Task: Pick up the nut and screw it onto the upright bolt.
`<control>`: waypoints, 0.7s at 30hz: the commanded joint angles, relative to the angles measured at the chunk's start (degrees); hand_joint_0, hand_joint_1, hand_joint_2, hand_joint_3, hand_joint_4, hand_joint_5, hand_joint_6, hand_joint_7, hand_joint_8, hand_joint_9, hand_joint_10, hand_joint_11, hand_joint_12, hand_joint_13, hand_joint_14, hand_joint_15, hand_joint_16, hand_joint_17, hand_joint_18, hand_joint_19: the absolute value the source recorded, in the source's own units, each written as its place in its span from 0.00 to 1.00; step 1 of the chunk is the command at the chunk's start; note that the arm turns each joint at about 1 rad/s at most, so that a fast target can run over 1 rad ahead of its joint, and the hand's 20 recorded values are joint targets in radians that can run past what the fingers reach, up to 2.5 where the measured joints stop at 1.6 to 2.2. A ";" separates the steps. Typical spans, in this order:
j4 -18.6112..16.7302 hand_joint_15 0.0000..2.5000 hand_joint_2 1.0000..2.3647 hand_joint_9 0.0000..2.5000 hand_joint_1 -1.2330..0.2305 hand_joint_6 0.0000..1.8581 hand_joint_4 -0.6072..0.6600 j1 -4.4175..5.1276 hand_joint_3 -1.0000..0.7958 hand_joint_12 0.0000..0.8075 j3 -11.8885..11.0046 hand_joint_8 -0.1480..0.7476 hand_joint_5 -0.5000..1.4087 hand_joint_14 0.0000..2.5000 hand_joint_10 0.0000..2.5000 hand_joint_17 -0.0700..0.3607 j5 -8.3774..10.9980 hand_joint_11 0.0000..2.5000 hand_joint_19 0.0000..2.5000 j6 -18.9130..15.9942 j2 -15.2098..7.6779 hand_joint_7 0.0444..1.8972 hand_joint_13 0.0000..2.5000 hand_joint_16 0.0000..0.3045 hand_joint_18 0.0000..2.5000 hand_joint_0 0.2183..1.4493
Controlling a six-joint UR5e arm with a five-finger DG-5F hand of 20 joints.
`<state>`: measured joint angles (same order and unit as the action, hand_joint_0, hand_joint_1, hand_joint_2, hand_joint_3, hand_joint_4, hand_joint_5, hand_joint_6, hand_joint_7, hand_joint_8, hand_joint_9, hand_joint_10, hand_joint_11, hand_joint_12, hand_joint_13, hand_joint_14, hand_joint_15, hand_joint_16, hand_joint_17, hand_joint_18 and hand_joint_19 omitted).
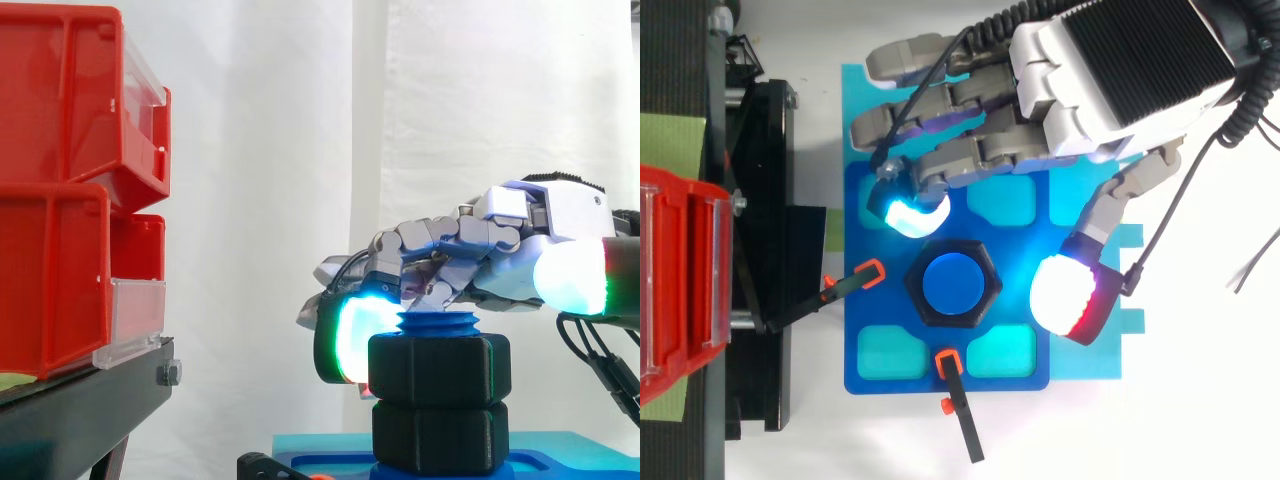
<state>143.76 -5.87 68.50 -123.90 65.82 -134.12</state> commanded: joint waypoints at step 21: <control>-0.32 0.00 0.00 0.48 0.66 0.30 0.54 -0.72 0.28 0.39 -0.04 0.49 0.29 0.00 0.00 0.35 -0.29 0.00 0.07 0.01 0.00 0.74 0.31 0.12 0.18 0.20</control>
<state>143.46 -6.44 68.47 -124.13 65.82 -134.12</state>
